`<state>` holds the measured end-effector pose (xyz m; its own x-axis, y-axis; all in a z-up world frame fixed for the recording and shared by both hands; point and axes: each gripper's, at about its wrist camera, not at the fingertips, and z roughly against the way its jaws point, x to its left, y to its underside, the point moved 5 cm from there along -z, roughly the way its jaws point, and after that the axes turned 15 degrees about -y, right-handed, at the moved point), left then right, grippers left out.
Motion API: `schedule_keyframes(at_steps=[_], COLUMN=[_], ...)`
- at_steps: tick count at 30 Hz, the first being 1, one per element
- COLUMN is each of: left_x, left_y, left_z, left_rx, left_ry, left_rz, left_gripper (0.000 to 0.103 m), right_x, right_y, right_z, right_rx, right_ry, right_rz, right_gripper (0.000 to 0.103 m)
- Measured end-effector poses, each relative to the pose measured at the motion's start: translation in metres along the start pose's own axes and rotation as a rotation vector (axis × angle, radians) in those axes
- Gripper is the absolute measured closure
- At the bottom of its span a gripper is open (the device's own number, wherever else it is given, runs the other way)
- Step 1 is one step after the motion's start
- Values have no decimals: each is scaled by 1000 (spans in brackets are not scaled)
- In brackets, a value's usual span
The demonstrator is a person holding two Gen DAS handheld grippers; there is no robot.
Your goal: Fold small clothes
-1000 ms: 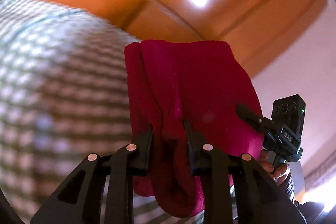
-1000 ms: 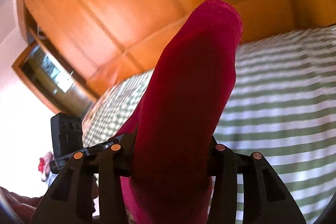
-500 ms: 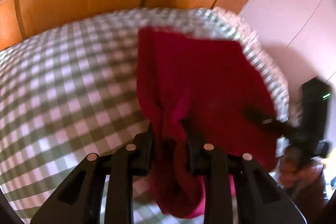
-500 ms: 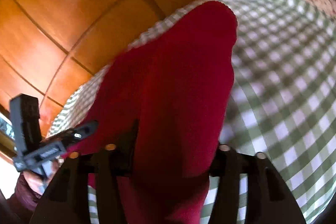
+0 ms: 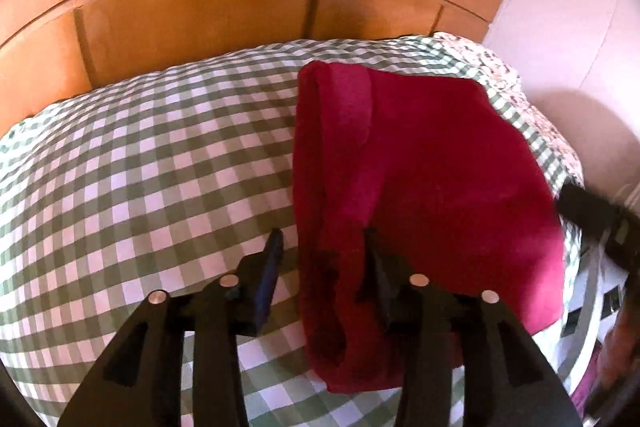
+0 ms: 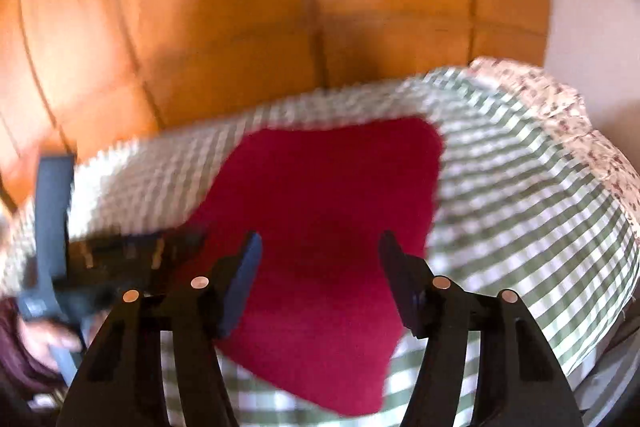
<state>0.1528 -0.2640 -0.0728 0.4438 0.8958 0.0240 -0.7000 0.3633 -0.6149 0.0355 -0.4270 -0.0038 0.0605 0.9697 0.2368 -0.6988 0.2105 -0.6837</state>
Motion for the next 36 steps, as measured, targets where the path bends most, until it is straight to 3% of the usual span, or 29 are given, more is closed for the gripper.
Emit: schedule_keyframes(at_steps=[2, 5, 18, 20, 22, 24, 27, 36], left_x=[-1, 2, 27, 31, 35, 38, 41, 45], left_y=[1, 0, 14, 16, 19, 20, 24, 37], left_z=[-2, 7, 76, 82, 90, 97, 107, 127], left_rx=[-13, -19, -125, -134, -145, -157, -175, -210], left_ry=[-22, -32, -59, -74, -86, -107, -130, -202], left_rz=[-8, 15, 105, 118, 132, 139, 139, 149], left_gripper=[53, 52, 41, 38, 37, 33, 28, 12], right_x=[1, 17, 40, 42, 43, 47, 52, 51], right_y=[23, 29, 32, 35, 37, 39, 40, 39], right_z=[-25, -28, 23, 27, 31, 36, 43, 69], right_rx=[58, 34, -32, -40, -54, -69, -95, -177], right_ry=[131, 250, 174, 189, 206, 219, 252, 339], right_rz=[67, 181, 0, -27, -61, -78, -85, -148], right_gripper=[44, 43, 36, 34, 23, 23, 15, 6])
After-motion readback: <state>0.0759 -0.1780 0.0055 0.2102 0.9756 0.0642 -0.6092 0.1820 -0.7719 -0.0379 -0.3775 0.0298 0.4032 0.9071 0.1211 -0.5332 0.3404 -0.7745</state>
